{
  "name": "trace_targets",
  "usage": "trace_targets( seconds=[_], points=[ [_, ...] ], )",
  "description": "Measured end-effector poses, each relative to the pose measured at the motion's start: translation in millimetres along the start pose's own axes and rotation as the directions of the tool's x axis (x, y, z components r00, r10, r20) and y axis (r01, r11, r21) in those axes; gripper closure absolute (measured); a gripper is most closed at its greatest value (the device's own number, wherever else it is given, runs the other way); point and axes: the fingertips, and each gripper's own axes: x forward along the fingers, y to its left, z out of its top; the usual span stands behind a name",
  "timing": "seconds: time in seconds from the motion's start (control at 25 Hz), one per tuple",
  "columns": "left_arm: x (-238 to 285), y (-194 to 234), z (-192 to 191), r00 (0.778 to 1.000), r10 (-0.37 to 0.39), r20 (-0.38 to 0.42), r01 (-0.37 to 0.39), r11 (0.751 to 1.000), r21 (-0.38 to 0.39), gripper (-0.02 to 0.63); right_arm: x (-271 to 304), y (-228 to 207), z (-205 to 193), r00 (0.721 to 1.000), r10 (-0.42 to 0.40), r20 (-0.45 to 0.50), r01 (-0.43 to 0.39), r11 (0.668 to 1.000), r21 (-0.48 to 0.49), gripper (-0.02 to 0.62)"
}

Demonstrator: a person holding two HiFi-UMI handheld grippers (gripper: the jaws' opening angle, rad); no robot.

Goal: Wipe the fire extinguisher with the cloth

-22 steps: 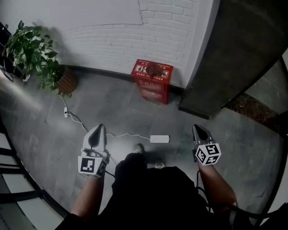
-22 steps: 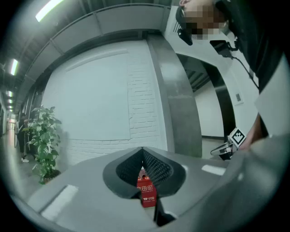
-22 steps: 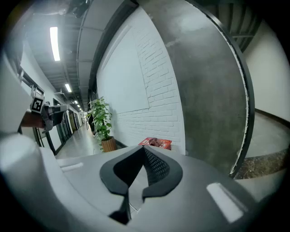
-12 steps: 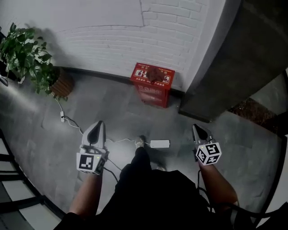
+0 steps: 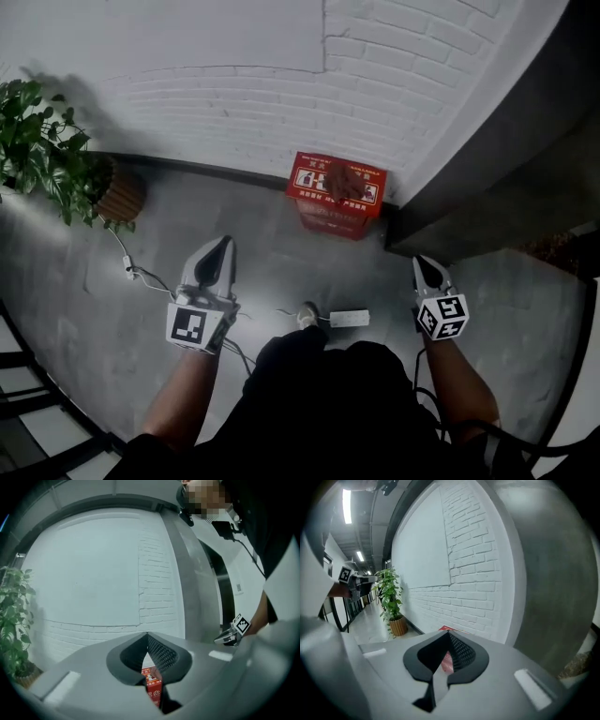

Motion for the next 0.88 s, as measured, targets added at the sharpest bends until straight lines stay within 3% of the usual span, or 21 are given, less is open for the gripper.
trace_targets(
  seconds=[0.12, 0.24, 0.52, 0.76, 0.88],
  points=[
    [33.1, 26.1, 1.8, 0.998, -0.057, 0.003, 0.057, 0.998, 0.000, 0.606, 30.7, 11.4, 32.0, 1.000, 0.007, 0.010, -0.007, 0.997, -0.072, 0.594],
    [65.1, 47.0, -1.1, 0.998, -0.057, 0.010, 0.057, 0.998, -0.031, 0.606, 52.1, 15.9, 62.5, 0.999, 0.021, 0.030, -0.017, 0.991, -0.133, 0.594],
    [133.7, 70.7, 0.4, 0.997, -0.066, 0.027, 0.067, 0.997, -0.043, 0.606, 113.8, -25.7, 90.3, 1.000, 0.008, 0.027, -0.005, 0.995, -0.105, 0.594],
    [180.3, 120.4, 15.7, 0.998, 0.055, 0.009, -0.054, 0.998, -0.032, 0.606, 199.6, -66.3, 69.1, 0.995, 0.047, -0.083, -0.048, 0.999, -0.018, 0.594],
    [198.8, 134.7, 25.7, 0.996, 0.085, -0.002, -0.085, 0.996, 0.003, 0.606, 231.8, -75.7, 66.3, 0.986, 0.104, -0.128, -0.107, 0.994, -0.019, 0.594]
  ],
)
